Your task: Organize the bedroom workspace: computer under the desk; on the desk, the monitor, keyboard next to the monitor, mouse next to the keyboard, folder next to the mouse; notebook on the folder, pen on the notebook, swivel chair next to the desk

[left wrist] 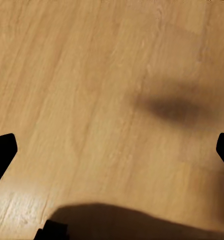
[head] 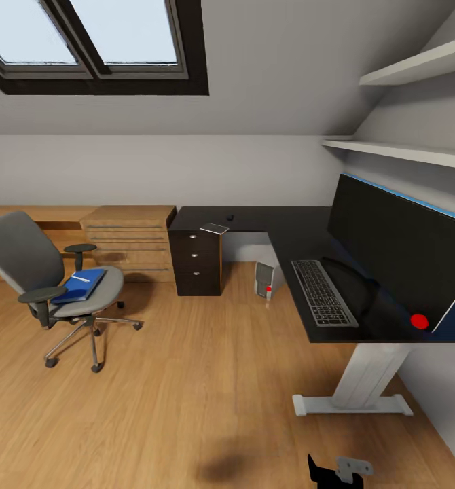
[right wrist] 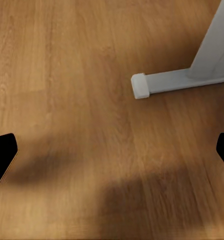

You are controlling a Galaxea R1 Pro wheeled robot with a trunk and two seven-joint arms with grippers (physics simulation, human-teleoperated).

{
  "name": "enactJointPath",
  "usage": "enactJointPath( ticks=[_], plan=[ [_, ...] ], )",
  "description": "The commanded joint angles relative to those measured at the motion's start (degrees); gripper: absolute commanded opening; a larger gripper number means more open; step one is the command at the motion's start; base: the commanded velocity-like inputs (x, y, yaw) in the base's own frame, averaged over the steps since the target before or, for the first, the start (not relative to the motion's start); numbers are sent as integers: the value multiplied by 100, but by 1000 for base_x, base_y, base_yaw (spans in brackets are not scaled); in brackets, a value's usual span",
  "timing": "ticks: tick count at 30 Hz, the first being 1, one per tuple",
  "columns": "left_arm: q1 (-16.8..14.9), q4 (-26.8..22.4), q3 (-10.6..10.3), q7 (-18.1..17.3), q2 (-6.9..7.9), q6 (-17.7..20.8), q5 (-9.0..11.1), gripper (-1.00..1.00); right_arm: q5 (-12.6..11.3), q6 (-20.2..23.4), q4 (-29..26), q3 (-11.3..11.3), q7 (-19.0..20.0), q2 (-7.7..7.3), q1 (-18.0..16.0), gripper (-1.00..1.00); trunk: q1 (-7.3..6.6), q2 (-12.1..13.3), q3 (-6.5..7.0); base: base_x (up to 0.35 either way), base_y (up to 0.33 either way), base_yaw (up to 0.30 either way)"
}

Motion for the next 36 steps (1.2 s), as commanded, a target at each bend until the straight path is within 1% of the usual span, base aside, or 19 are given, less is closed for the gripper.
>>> enactJointPath(
  ticks=[1, 5, 10, 14, 19, 25, 34, 36],
  plan=[
    [-3, 4, 42, -51, -2, -4, 22, 100, -50, -23, 10, -32, 60, -1, -5, 100, 0, -4, -6, 0, 272, 0],
    [-3, 4, 42, -51, -4, -4, 21, 100, -53, -24, 10, -35, 63, 0, -5, 100, 0, -4, -6, 0, 197, 0],
    [-3, 4, 42, -51, -4, -4, 21, 100, -52, -14, 10, -33, 65, 2, -5, 100, 0, -4, -6, 38, 24, 0],
    [-3, 4, 42, -51, -4, -4, 21, 100, -56, -8, 10, -31, 65, 11, -5, 100, 0, -4, -6, 259, 3, 0],
    [-3, 4, 42, -51, -6, 0, 21, 100, -79, -11, 7, -38, 58, 62, -5, 100, 0, -4, -6, 306, 52, 0],
    [-3, 4, 42, -51, -6, 4, 21, 100, -95, -15, 2, -39, 56, 77, -5, 100, 0, -4, -6, 197, 232, 0],
    [-3, 4, 42, -51, -5, 4, 21, 100, -98, -17, 1, -45, 48, 80, -5, 100, 0, -4, -6, 30, 263, 0],
    [-3, 4, 42, -51, -4, 4, 21, 100, -98, -23, 1, -51, 47, 78, -5, 100, 0, -4, -6, 258, 141, 0]
  ],
)
